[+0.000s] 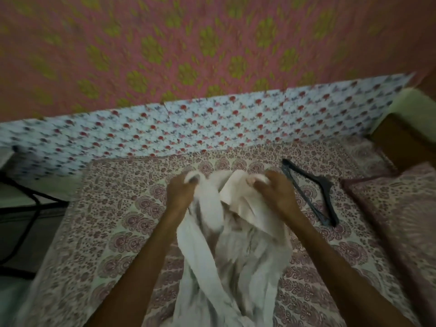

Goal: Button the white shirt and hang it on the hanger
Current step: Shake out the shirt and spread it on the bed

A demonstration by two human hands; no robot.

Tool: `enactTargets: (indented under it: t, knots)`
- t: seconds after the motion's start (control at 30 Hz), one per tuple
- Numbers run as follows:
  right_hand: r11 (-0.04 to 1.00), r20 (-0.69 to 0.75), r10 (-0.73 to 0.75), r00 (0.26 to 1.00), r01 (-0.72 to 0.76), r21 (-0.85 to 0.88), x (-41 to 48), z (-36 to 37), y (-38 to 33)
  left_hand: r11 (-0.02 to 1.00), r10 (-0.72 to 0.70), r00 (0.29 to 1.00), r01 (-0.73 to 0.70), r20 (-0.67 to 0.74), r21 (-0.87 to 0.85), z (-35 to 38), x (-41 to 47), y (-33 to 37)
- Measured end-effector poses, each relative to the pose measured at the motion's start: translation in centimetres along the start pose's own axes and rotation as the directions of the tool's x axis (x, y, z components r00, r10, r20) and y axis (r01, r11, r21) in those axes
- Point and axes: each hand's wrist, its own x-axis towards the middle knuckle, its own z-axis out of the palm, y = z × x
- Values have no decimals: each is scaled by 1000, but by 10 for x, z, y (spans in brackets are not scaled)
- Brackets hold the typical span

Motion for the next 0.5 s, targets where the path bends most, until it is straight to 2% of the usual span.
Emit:
enactTargets:
  t: [0.07,0.1,0.13,0.2,0.23,0.3,0.33,0.37,0.4,0.43,0.47,0.5]
  knots:
    - [996,-293,-48,955,69,59,-18,-27,-51,989,113,965,-133,-239,-70,-36,-29,39]
    - [992,-366,-78,927,109,63,-26,-41,-77,983,133,952,-163,-277,-88,-55,-39,57]
    - [992,-347,-121,930,130,1,-32,-50,-98,983,156,954,-175,-255,-56,-71,-48,71]
    - [975,-255,-212,943,184,-128,-48,-74,-142,971,241,964,-238,-112,36,-106,-69,97]
    - [970,-313,-229,922,190,-151,-58,-88,-162,962,273,955,-272,-118,30,-124,-82,108]
    - [972,-532,-231,814,217,-90,-66,-113,-188,954,277,916,-299,-291,-35,-153,-100,129]
    - [962,-569,-258,781,263,-76,-75,-128,-205,938,277,881,-335,-384,-92,-173,-112,137]
    - [947,-485,-316,816,307,-101,-79,-139,-216,915,300,871,-378,-390,-141,-186,-121,142]
    - [929,-297,-367,881,331,-166,-83,-148,-226,907,361,888,-405,-286,-111,-198,-130,149]
    - [912,-66,-351,934,326,-247,-88,-156,-234,907,419,901,-421,-111,-2,-204,-137,154]
    - [888,56,-296,954,296,-350,-90,-162,-237,890,443,895,-446,59,93,-208,-144,158]
    - [876,18,-252,968,236,-420,-100,-167,-244,877,442,884,-461,151,133,-214,-155,162]
